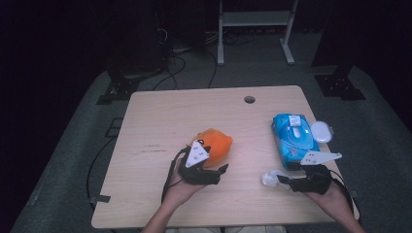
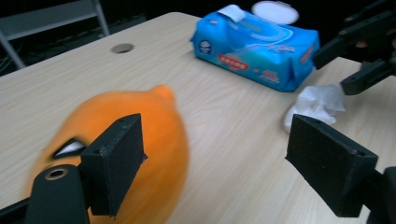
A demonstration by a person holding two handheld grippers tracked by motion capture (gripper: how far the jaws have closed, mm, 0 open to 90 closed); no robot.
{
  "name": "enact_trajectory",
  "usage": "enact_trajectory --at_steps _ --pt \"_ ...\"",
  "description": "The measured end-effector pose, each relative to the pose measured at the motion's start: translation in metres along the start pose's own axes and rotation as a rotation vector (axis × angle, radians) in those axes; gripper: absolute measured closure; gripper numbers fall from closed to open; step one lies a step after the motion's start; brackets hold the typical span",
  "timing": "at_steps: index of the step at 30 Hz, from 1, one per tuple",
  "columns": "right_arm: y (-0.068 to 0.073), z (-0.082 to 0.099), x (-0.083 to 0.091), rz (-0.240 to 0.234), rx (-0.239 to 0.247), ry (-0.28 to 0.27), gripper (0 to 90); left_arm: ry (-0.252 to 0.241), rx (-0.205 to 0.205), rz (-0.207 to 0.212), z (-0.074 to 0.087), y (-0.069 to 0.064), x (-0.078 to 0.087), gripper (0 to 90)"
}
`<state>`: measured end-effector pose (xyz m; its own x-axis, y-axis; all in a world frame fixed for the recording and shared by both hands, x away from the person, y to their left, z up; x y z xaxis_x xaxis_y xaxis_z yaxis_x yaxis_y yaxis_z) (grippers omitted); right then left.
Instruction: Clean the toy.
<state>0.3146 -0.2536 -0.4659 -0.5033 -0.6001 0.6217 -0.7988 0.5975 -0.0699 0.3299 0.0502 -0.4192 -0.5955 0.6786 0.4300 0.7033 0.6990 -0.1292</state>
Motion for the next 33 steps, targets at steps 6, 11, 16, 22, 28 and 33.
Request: enact_trajectory --at_steps 6,11,16,22,28,33 --pt "-0.003 -0.001 0.004 -0.004 -0.029 -0.038 34.0 -0.001 0.036 -0.057 0.009 0.025 0.026 17.6" --pt "-0.005 0.001 0.006 -0.005 -0.051 -0.052 33.6 0.013 0.055 -0.103 0.020 0.044 0.045 17.2" --pt "-0.005 0.003 0.006 -0.005 -0.061 -0.049 33.4 0.024 0.084 -0.132 0.032 0.058 0.058 16.7" --pt "-0.007 0.005 0.005 -0.004 -0.069 -0.048 33.3 0.037 0.117 -0.164 0.046 0.072 0.070 16.2" --pt "-0.010 0.007 0.004 -0.008 -0.090 -0.054 33.1 0.054 0.155 -0.186 0.062 0.082 0.077 15.6" --pt "-0.010 0.007 0.002 -0.009 -0.097 -0.059 32.8 0.072 0.172 -0.213 0.075 0.089 0.079 15.5"
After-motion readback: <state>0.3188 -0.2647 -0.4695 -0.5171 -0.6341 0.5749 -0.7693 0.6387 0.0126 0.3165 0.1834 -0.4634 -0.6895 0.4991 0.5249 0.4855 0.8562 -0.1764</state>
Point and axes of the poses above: each handheld gripper's, and its own axes: x roughly backward along the jaws, z roughly out of its underside, y roughly to its left, the point moved 6 cm from there along -x, roughly forward along the jaws, and after that the axes turned 10 degrees about x, right-handed, at the moved point
